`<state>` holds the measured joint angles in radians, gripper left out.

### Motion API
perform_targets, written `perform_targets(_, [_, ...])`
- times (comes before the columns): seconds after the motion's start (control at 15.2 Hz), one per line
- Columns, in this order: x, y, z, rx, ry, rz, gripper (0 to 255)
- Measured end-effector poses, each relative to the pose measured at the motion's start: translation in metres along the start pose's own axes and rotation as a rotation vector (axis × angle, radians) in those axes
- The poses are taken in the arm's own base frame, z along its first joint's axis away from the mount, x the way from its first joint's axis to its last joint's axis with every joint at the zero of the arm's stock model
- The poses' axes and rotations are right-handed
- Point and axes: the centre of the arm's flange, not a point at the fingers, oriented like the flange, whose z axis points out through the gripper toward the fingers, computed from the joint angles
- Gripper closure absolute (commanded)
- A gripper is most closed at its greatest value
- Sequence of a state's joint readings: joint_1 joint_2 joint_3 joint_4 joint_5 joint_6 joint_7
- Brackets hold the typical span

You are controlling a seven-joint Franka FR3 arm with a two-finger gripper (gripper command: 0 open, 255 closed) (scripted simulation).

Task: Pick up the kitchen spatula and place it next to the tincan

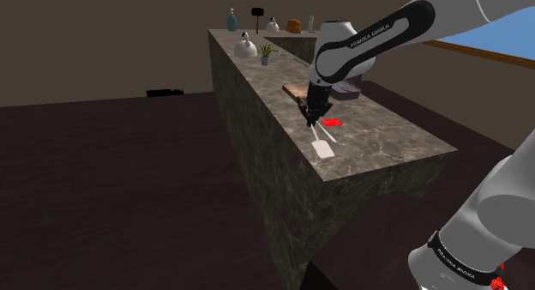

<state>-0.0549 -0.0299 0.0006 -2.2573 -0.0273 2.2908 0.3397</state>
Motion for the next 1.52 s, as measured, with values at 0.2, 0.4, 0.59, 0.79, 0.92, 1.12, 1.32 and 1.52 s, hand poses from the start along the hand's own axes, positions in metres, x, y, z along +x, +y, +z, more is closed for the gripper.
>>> perform_targets(0.2, [0.001,0.000,-0.014,0.000,0.000,0.000,255])
perform_targets(0.4, [0.003,0.000,-0.032,0.000,0.000,0.000,255])
perform_targets(0.59, [0.004,-0.001,-0.048,0.000,0.000,0.000,255])
perform_targets(0.79, [0.004,0.000,-0.063,0.000,0.000,0.000,255])
perform_targets(0.92, [0.004,0.000,-0.074,0.000,0.000,0.000,255])
perform_targets(1.12, [0.012,0.027,-0.077,0.000,0.000,0.001,255])
perform_targets(1.32, [0.021,0.064,-0.075,0.000,0.000,0.002,255])
perform_targets(1.52, [0.032,0.098,-0.075,0.000,0.000,0.001,255])
